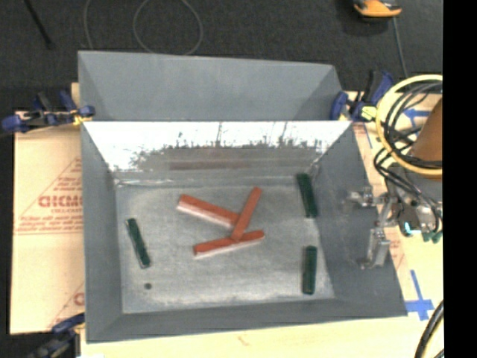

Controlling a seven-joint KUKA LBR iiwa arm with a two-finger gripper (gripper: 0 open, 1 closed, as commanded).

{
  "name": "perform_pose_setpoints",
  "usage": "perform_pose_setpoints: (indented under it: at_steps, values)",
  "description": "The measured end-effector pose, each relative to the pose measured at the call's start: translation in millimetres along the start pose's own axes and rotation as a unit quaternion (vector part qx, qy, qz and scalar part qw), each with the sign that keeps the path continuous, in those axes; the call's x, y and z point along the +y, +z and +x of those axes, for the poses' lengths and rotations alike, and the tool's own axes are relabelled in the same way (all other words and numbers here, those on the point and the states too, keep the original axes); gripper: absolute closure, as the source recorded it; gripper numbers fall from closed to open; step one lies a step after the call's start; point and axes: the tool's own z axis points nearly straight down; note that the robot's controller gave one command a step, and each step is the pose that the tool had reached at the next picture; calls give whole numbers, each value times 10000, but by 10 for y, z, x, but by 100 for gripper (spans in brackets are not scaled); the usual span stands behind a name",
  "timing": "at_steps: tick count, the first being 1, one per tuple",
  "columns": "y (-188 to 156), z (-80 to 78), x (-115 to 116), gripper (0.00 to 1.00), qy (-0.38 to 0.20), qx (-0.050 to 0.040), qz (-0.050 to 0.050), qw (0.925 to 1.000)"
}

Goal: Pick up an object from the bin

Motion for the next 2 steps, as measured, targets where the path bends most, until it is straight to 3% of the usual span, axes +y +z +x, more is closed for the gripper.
perform_pose_setpoints:
  at_steps: [1, 2]
  values:
    - [-712, 27, -76, 0, -879, -60, 23, 9961]
    - [859, -280, 205, 0, -1142, -2, -4, 9935]
